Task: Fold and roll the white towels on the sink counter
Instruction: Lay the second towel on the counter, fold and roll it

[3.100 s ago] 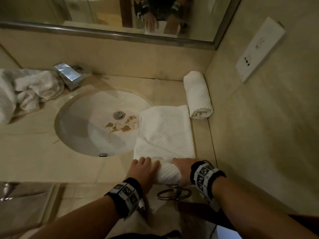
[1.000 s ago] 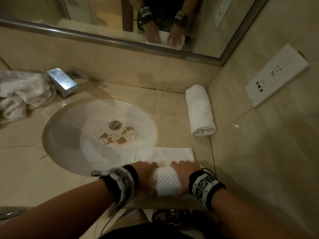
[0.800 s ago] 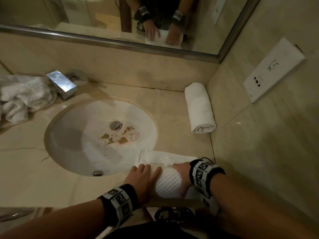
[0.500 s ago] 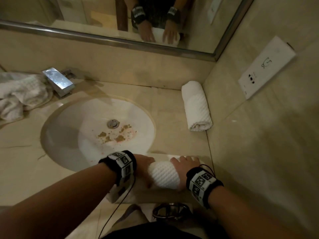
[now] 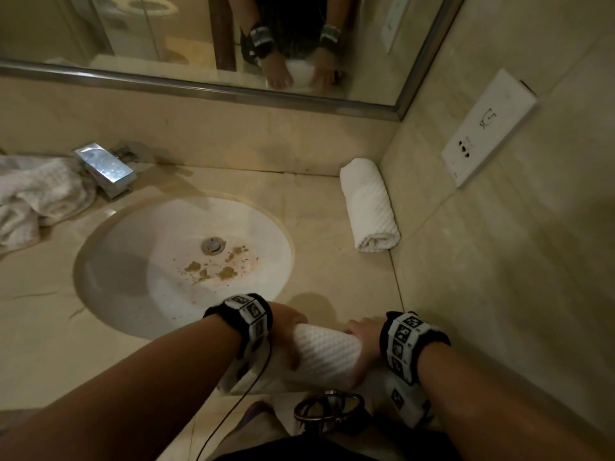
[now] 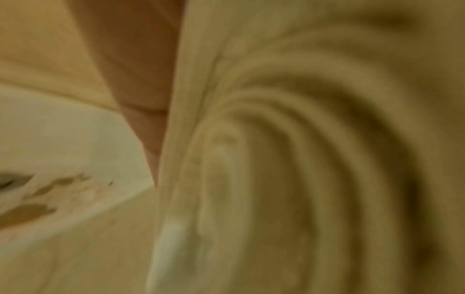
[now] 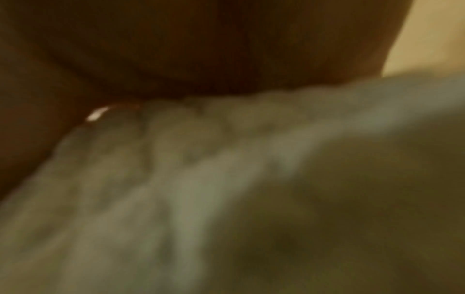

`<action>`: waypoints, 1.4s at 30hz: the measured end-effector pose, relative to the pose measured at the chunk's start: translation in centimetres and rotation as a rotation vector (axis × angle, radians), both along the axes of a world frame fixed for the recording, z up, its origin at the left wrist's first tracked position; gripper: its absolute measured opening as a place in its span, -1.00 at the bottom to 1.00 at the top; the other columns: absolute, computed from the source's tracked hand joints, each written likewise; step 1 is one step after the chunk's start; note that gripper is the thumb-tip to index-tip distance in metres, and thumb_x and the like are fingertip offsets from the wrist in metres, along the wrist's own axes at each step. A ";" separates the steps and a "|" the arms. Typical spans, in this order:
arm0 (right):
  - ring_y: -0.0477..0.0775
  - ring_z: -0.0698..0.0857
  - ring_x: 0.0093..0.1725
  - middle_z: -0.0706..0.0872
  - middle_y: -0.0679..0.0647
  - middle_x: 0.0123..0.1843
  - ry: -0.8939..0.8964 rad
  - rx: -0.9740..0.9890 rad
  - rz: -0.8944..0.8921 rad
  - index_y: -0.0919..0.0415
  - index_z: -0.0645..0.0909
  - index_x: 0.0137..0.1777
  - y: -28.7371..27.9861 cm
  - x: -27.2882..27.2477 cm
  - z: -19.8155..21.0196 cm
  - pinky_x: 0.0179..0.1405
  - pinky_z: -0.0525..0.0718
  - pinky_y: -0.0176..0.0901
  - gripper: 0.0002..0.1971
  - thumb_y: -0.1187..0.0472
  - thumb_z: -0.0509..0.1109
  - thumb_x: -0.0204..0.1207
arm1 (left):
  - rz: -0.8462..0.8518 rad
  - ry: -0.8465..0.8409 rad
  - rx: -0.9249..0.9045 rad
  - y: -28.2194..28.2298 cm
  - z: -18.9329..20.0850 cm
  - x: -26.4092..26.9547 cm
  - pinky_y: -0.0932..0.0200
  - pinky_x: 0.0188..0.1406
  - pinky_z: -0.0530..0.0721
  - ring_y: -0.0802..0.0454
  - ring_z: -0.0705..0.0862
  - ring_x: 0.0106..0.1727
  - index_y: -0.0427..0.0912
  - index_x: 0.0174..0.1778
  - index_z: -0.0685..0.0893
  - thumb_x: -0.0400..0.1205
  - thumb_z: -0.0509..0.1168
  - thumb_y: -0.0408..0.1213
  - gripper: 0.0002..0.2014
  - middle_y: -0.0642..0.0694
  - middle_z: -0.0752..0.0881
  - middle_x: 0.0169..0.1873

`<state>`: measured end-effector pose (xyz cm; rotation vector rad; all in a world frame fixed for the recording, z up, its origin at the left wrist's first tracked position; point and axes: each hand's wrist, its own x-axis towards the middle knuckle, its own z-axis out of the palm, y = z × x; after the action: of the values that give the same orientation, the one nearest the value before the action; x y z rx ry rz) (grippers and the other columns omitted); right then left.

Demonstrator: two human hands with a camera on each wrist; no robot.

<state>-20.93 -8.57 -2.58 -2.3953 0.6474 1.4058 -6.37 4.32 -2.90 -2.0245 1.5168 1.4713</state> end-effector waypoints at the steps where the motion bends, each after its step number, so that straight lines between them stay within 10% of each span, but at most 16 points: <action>1: 0.13 0.53 0.40 0.47 -0.01 0.49 0.029 0.054 -0.063 -0.12 0.20 0.54 -0.2 -0.5 -0.1 0.36 0.55 0.19 0.21 -0.48 0.55 -0.15 | 0.048 0.034 0.010 0.2 -0.1 0.3 0.07 0.25 0.52 -0.10 0.56 0.36 -0.08 0.44 0.47 0.45 0.51 -0.01 -0.34 -0.10 0.58 0.38; 9: 0.11 0.52 0.38 0.51 -0.05 0.47 0.028 0.201 -0.373 -0.12 0.27 0.55 0.5 -3.5 -2.0 0.41 0.51 0.15 0.32 -0.54 0.57 -0.32 | 0.946 -0.034 -0.460 4.3 -2.0 0.1 -0.06 0.33 0.59 -0.08 0.53 0.34 0.00 0.47 0.35 0.23 0.51 0.32 -0.06 -0.09 0.47 0.40; 18: 0.12 0.65 0.23 0.70 -0.05 0.25 -0.156 0.386 -0.910 -0.09 0.48 0.44 2.6 -6.6 -3.4 0.29 0.61 0.16 0.10 -0.25 0.74 -0.23 | 1.569 0.329 -0.343 4.3 -5.6 -3.6 -0.19 0.21 0.68 -0.26 0.62 0.25 -0.10 0.54 0.16 0.16 0.59 0.25 0.13 -0.31 0.54 0.36; 28: 0.09 0.75 0.15 0.80 0.03 0.13 -0.394 0.584 -1.240 0.15 0.60 0.34 5.7 -6.7 -5.4 0.17 0.70 0.02 0.18 -0.12 0.81 -0.47 | 1.653 0.789 -0.444 1.1 -5.9 -4.8 -0.28 0.14 0.70 -0.16 0.69 0.18 -0.03 0.42 0.40 -0.05 0.71 0.20 0.12 -0.10 0.66 0.23; 35: 0.14 0.68 0.28 0.67 0.12 0.31 -0.577 0.852 -1.227 0.06 0.41 0.37 4.1 -5.9 -2.2 0.25 0.66 0.10 0.01 0.11 0.77 -0.16 | 1.547 1.090 -0.637 -1.6 -1.2 -1.5 -0.37 0.10 0.69 -0.30 0.74 0.13 -0.13 0.29 0.59 0.16 0.66 -0.16 -0.25 -0.29 0.75 0.13; 42: 0.43 0.71 0.00 0.71 0.38 0.11 -0.723 1.005 -1.735 0.36 0.42 0.48 3.3 -3.5 -2.0 -0.08 0.72 0.33 -0.09 0.35 0.60 0.02 | 1.575 1.173 -0.677 -5.5 2.2 3.8 -0.34 0.11 0.69 -0.31 0.71 0.17 -0.17 0.34 0.57 0.29 0.56 -0.14 -0.33 -0.31 0.72 0.18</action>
<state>-24.48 -5.29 -4.59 -0.6955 0.9701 -0.0444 -2.57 -1.22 -0.66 -3.2066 0.0312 3.4874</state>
